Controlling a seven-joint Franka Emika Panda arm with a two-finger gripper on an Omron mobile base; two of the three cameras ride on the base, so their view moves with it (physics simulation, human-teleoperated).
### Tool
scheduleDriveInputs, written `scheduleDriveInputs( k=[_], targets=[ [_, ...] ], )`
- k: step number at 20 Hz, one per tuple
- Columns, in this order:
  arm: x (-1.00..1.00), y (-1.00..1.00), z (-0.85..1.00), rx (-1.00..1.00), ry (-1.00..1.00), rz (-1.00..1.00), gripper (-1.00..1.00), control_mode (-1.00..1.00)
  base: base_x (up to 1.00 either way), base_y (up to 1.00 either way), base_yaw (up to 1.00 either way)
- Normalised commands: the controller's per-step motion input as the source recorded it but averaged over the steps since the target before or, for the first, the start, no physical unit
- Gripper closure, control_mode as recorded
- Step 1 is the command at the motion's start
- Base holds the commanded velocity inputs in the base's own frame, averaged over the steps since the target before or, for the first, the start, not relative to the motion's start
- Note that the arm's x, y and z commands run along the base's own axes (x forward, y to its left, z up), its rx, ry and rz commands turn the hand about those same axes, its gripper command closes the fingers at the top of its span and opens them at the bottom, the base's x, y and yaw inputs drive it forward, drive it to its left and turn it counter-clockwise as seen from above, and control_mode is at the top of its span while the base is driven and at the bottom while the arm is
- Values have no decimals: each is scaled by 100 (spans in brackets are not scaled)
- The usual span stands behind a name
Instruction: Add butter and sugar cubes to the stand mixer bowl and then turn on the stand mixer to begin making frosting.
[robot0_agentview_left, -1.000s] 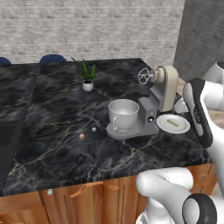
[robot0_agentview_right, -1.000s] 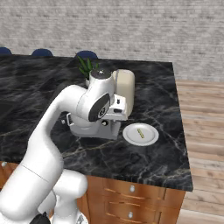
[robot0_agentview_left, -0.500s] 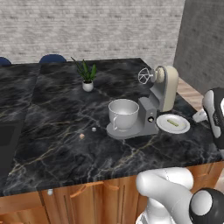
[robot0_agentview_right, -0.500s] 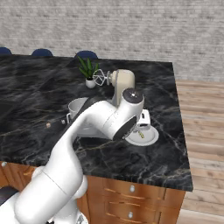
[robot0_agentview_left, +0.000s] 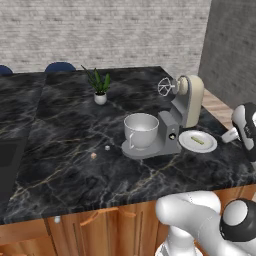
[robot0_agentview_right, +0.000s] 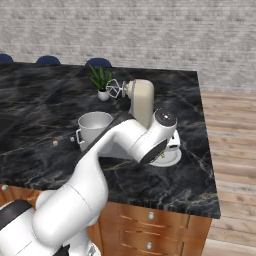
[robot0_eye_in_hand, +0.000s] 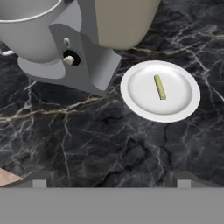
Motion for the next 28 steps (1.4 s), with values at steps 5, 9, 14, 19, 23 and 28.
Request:
scheduleDriveInputs(
  k=[5,9,14,19,23,28],
  targets=[
    [25,0,-12,0,0,0,-100,-100,0,0,0],
    [30,0,-14,0,0,0,-100,-100,0,0,0],
    [31,0,-20,0,0,0,-100,-100,0,0,0],
    [23,0,-33,0,0,0,-100,-100,0,0,0],
    [23,0,-23,0,0,0,-100,-100,0,0,0],
    [35,0,-29,0,0,1,-100,-100,0,0,0]
  ],
)
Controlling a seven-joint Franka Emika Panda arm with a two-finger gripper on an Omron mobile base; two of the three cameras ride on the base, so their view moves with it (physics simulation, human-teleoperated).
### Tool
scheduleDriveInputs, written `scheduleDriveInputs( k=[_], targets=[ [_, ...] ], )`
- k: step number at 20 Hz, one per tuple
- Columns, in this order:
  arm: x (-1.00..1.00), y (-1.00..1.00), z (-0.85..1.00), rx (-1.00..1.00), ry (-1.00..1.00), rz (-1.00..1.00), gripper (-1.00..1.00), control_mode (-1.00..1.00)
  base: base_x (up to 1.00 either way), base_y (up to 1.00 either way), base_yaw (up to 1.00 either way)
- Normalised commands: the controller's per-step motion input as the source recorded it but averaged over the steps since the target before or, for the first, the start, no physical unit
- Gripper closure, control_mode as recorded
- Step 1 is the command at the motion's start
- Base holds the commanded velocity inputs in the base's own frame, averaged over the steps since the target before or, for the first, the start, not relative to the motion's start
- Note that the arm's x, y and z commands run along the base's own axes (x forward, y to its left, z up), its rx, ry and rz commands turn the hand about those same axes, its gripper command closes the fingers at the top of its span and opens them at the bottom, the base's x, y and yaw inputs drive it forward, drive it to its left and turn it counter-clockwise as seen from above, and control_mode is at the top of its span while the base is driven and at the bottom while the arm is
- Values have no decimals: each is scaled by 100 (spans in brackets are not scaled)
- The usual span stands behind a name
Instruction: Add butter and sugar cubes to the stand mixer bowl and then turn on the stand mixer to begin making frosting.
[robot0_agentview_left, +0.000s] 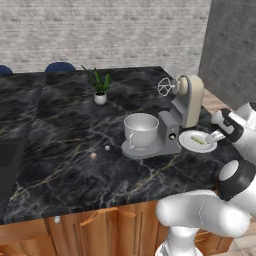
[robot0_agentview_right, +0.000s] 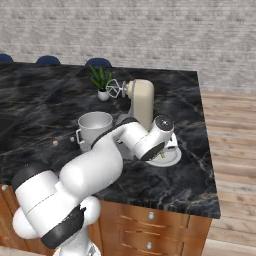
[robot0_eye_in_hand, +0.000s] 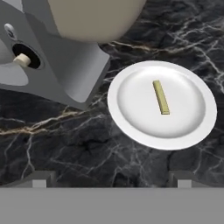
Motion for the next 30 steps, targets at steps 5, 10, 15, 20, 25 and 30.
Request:
scheduleDriveInputs(
  k=[5,10,15,20,25,30],
  targets=[
    [24,0,-24,2,-1,5,-100,-100,0,0,0],
    [23,-13,-2,4,-6,6,-100,-100,0,0,0],
    [10,-34,-22,3,-11,8,-100,-100,0,0,0],
    [4,-14,-32,0,-16,8,-100,-100,0,0,0],
    [14,-3,-15,1,-10,3,-100,-100,0,0,0],
    [31,-4,0,2,-2,0,-100,-100,0,0,0]
  ],
)
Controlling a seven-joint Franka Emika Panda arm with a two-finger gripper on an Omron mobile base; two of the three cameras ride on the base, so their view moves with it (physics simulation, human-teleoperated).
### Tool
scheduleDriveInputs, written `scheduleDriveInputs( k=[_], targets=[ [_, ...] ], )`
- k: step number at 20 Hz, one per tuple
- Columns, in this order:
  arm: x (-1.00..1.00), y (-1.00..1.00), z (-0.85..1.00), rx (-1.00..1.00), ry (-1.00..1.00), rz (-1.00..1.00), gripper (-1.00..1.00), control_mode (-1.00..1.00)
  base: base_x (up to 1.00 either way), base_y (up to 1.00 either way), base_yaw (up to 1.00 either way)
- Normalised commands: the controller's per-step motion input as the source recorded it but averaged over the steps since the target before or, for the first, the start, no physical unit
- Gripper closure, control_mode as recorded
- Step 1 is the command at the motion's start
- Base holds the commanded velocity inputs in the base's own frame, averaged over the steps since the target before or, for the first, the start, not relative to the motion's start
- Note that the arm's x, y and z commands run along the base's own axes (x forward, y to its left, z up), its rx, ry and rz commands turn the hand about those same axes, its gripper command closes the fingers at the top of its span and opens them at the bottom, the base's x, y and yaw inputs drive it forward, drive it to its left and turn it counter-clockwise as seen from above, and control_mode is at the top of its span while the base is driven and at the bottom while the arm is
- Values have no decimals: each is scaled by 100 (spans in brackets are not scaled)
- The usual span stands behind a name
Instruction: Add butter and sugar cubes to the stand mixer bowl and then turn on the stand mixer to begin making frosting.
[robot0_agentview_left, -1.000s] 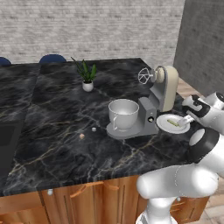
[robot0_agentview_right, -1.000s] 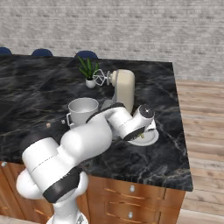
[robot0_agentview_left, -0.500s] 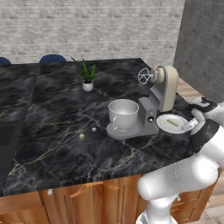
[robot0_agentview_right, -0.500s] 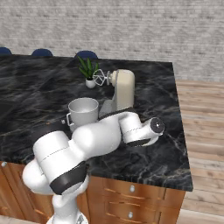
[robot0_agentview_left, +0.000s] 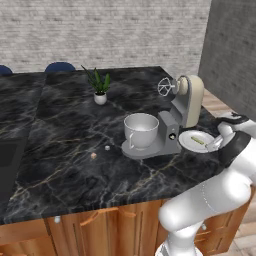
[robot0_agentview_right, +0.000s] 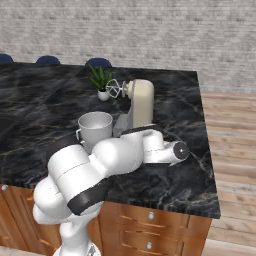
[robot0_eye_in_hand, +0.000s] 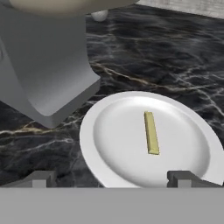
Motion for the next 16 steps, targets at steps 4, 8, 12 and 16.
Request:
scheduleDriveInputs(
  k=[4,8,12,16],
  targets=[
    [39,0,0,1,0,1,-100,-100,0,0,0],
    [15,0,0,0,0,0,-100,-100,0,0,0],
    [1,0,-6,0,0,0,-100,-100,0,0,0],
    [0,0,-2,0,0,0,-100,-100,0,0,0]
  ],
)
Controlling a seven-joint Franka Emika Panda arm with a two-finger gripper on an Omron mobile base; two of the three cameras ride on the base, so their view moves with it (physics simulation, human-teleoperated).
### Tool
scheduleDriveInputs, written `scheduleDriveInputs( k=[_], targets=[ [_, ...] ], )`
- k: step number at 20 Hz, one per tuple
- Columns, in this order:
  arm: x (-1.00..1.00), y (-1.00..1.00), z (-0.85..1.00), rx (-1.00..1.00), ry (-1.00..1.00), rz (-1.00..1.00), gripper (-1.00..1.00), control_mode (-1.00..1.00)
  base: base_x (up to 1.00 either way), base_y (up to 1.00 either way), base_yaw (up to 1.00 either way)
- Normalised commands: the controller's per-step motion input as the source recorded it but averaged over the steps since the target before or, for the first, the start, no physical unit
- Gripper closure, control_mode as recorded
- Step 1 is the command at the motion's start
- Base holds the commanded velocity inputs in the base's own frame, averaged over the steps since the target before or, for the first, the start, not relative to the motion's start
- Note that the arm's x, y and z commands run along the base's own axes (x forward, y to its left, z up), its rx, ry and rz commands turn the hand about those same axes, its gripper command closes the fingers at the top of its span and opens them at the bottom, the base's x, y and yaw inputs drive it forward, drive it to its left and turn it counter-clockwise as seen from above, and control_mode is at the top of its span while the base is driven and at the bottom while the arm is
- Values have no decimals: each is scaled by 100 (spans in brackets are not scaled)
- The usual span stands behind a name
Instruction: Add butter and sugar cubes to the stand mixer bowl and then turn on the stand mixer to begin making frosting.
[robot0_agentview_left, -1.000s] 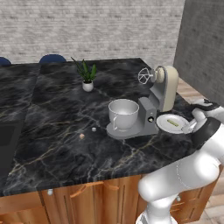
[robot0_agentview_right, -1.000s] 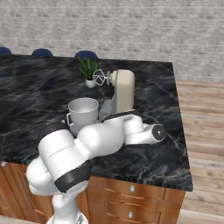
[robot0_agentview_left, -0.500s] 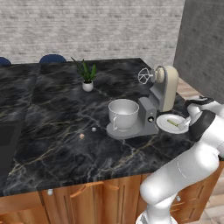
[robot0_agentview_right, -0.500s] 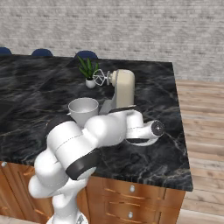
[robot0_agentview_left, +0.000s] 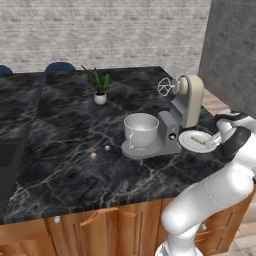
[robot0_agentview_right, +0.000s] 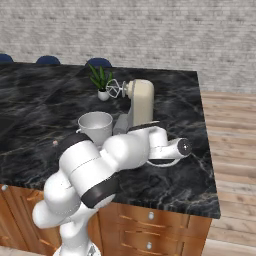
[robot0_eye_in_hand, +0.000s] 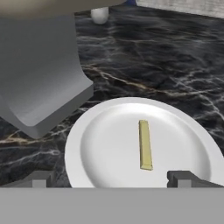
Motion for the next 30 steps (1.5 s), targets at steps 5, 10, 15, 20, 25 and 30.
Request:
scheduleDriveInputs(
  k=[5,10,15,20,25,30],
  targets=[
    [0,0,0,0,0,0,-100,-100,0,0,0],
    [2,9,-1,0,1,0,-100,-100,0,0,0],
    [8,10,-2,0,0,0,-100,-100,0,0,0],
    [11,-9,-10,0,0,0,-100,-100,0,0,0],
    [5,-22,-14,0,0,0,-100,-100,0,0,0],
    [15,-17,-4,2,0,0,-100,-100,0,0,0]
  ],
)
